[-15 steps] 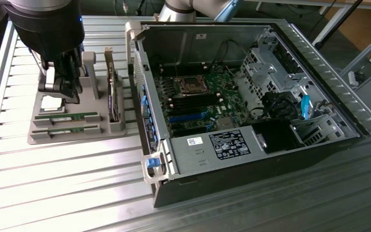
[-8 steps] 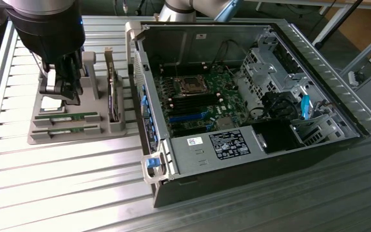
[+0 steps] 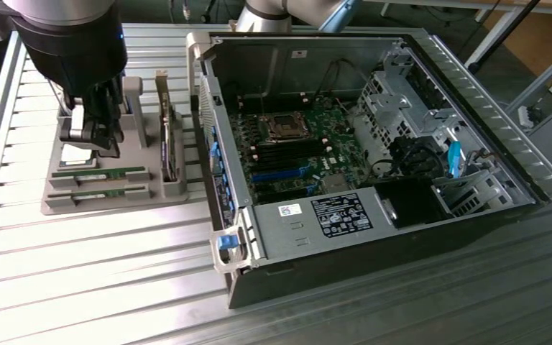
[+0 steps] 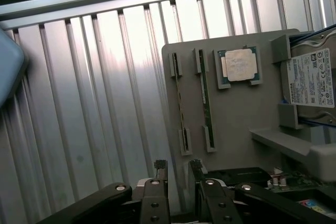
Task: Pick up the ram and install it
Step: 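Pick up the ram and move it above insertion slot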
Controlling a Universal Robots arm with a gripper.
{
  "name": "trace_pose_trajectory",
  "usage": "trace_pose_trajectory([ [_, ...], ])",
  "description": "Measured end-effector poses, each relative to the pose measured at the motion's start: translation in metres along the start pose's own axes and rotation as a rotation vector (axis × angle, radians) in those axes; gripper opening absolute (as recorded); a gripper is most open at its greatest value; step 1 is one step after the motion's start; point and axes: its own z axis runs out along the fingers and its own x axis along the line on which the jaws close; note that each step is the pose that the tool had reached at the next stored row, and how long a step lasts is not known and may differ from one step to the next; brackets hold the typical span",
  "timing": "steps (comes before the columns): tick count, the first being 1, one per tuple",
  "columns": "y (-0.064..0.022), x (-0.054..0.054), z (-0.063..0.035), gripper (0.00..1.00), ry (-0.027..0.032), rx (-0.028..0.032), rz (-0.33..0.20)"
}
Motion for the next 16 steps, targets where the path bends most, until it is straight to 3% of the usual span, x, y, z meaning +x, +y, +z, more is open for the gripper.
trace_pose_trajectory([
  [16,-0.0002,0.0000,0.0072,0.29,0.0000,0.0000,0.000],
])
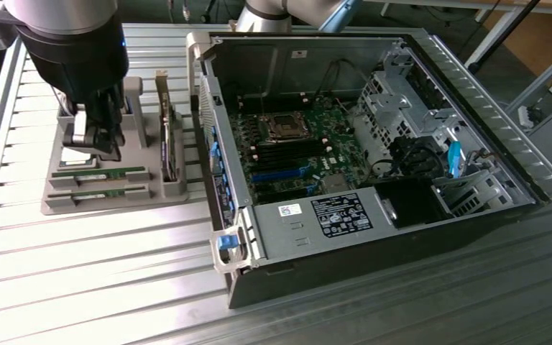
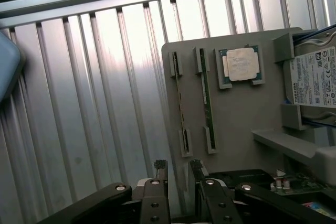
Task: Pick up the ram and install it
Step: 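Pick up the ram and move it above insertion slot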
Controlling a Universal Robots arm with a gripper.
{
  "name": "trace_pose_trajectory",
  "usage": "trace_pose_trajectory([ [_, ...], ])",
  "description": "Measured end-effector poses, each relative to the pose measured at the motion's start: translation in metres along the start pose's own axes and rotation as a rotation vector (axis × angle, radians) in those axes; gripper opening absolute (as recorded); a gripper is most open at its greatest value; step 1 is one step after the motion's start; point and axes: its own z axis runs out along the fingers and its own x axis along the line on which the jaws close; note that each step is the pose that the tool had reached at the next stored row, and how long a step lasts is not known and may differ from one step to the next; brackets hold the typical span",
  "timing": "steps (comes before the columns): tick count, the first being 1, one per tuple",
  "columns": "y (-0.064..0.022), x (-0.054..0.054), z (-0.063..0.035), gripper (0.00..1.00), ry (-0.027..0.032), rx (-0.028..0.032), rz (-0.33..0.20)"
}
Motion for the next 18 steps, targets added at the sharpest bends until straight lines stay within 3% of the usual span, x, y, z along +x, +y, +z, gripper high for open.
trace_pose_trajectory([
  [18,-0.0002,0.0001,0.0088,0.29,0.0000,0.0000,0.000],
])
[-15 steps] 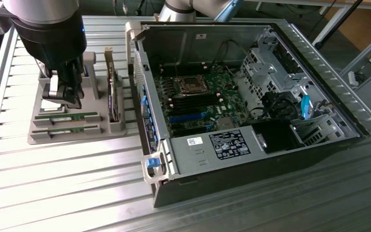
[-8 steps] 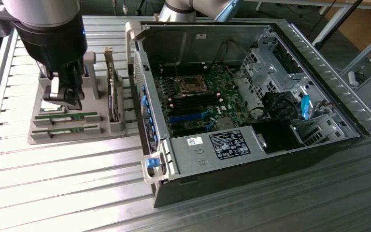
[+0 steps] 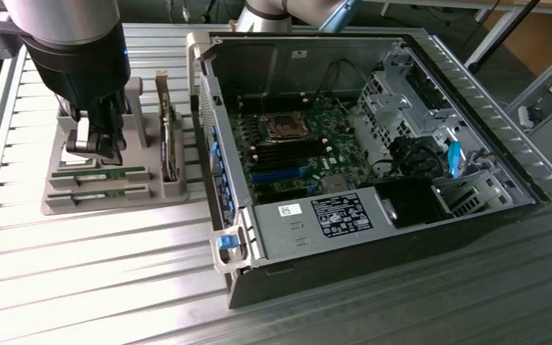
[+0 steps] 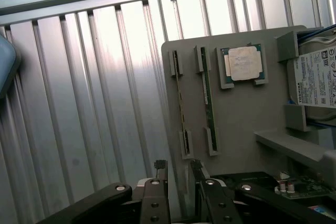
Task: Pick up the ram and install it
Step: 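Pick up the ram and move it above insertion slot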
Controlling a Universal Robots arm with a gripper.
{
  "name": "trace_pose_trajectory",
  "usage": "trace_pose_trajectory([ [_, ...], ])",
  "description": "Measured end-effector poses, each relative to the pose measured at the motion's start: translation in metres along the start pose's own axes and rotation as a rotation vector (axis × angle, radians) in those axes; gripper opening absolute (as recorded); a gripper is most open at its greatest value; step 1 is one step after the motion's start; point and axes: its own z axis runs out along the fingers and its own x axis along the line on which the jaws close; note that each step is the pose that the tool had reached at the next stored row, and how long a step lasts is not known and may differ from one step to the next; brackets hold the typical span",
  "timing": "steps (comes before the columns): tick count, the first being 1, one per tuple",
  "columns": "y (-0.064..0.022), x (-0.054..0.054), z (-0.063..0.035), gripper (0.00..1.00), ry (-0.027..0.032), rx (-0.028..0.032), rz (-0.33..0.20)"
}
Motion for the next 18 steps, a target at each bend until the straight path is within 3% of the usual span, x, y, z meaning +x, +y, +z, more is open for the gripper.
trace_pose_trajectory([
  [18,-0.0001,0.0000,0.0064,0.29,0.0000,0.0000,0.000],
])
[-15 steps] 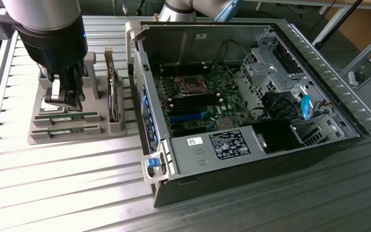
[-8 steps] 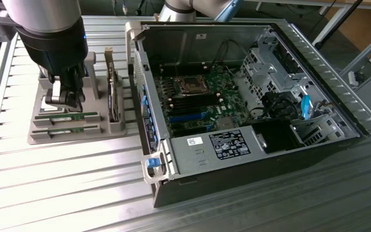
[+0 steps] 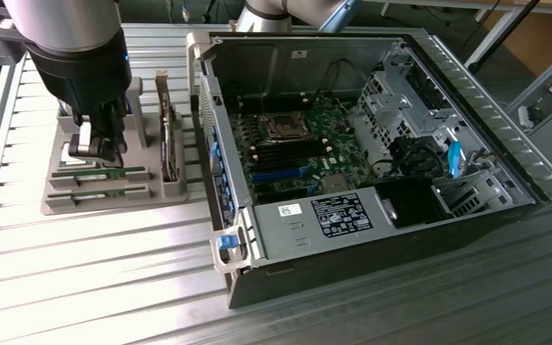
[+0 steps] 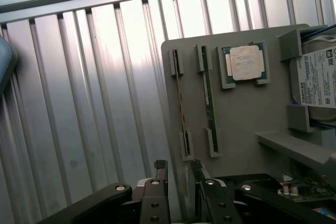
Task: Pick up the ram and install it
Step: 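Pick up the ram and move it above insertion slot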
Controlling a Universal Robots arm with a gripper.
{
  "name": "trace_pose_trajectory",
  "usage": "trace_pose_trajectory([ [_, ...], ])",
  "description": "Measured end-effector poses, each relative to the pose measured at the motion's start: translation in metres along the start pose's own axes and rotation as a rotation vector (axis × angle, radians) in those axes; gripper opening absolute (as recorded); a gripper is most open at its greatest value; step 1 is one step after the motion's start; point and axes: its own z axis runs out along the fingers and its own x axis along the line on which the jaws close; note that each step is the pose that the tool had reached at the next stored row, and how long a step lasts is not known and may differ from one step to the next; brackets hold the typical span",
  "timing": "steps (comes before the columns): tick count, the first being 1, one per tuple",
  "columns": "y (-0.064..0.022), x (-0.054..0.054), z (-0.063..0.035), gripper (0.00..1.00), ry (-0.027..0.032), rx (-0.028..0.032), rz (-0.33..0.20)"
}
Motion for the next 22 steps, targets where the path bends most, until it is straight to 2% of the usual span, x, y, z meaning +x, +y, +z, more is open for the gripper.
trace_pose_trajectory([
  [7,0.0008,0.000,0.0038,0.29,-0.0001,0.0001,0.000],
  [10,0.0042,0.001,0.0055,0.29,0.0000,0.0000,-0.002],
  [14,0.0080,0.002,0.0080,0.29,0.0014,-0.0002,-0.055],
  [22,0.0109,0.002,0.0157,0.29,0.0018,-0.0004,-0.065],
])
